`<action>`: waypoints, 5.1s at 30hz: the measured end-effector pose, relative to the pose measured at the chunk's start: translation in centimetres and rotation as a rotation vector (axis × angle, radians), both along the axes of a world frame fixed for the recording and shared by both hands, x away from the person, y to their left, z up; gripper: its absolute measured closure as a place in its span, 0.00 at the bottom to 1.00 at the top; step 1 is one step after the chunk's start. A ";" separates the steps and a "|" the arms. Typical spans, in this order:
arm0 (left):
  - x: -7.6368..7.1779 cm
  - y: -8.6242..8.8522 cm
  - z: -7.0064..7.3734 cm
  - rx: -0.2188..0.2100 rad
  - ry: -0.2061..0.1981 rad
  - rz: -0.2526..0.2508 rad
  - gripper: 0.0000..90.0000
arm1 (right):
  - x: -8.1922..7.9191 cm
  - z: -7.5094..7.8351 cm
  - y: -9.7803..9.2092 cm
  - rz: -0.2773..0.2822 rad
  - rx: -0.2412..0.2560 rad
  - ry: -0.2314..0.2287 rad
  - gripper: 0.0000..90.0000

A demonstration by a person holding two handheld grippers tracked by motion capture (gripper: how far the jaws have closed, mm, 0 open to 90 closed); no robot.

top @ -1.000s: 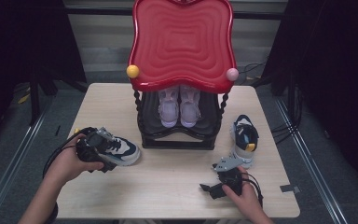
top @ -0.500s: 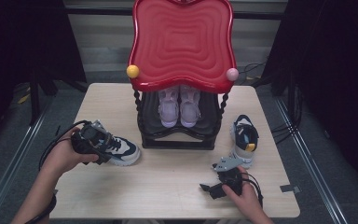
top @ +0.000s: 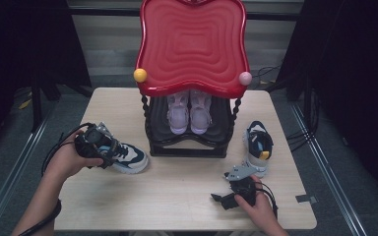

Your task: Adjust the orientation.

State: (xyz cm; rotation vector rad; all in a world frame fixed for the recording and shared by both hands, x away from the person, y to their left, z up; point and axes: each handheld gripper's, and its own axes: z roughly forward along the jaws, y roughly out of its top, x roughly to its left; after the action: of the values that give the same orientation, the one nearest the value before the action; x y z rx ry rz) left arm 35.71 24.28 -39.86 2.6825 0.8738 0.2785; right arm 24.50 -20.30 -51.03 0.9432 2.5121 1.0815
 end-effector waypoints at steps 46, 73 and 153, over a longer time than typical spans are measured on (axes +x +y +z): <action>-3.1 0.6 -0.7 0.050 0.204 0.081 0.43 | 0.0 0.0 0.0 0.000 0.000 0.000 0.11; -4.4 -3.3 -1.1 0.030 0.319 0.041 0.72 | 0.0 0.0 0.0 0.002 0.000 -0.002 0.11; -4.3 -5.6 0.5 0.087 0.247 -0.140 0.66 | 0.0 0.0 0.0 0.002 0.001 -0.002 0.11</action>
State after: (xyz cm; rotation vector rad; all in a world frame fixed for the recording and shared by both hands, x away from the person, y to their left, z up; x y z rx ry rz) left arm 31.42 18.66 -39.40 2.8855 0.7503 -0.0493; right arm 24.53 -20.30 -51.04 0.9397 2.5113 1.0835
